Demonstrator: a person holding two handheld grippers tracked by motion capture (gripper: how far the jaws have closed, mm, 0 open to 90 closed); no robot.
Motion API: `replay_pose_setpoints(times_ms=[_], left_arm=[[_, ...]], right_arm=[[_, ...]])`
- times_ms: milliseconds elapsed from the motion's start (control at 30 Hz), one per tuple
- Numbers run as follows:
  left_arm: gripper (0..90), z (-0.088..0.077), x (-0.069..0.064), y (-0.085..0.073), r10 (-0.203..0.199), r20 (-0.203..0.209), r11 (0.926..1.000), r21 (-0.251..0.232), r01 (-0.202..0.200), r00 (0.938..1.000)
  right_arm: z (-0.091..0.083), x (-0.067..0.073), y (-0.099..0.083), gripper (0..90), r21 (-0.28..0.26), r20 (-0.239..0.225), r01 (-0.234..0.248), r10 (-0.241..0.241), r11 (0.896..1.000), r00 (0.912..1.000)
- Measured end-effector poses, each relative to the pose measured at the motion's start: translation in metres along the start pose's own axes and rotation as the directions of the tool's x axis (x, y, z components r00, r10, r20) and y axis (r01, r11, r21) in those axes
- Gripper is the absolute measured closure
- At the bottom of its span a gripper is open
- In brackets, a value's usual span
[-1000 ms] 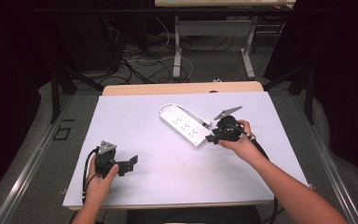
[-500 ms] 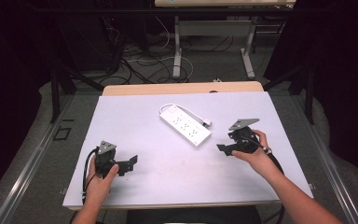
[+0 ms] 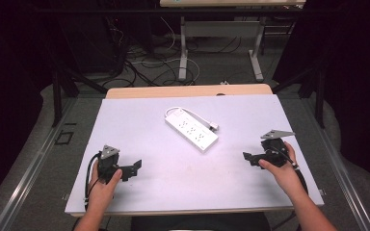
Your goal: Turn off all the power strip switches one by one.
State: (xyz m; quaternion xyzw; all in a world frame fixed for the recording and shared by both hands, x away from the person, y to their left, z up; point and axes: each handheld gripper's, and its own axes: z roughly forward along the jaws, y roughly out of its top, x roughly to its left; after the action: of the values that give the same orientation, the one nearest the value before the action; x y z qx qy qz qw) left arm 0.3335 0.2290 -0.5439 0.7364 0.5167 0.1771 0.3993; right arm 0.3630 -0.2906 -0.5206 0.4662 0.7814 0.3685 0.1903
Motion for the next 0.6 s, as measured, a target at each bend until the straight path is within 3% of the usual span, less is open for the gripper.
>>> replay_pose_setpoints(times_ms=[167,433,600], left_arm=[[1.1,0.000,0.001,0.000,0.004,-0.006,1.0000,-0.001,-0.004,1.0000],[1.1,0.000,0.001,-0.001,-0.003,-0.008,1.0000,-0.007,0.003,1.0000],[1.1,0.000,0.003,-0.001,-0.004,-0.009,1.0000,-0.005,0.004,0.9999]], right_arm=[[-0.002,-0.015,-0.014,0.0,-0.006,0.038,-0.044,0.044,0.999,0.9983],[0.000,-0.029,-0.031,0.0,-0.019,0.078,-0.073,0.074,0.997,0.9942],[-0.002,-0.038,-0.037,0.0,-0.023,0.133,-0.092,0.095,0.995,0.9865]])
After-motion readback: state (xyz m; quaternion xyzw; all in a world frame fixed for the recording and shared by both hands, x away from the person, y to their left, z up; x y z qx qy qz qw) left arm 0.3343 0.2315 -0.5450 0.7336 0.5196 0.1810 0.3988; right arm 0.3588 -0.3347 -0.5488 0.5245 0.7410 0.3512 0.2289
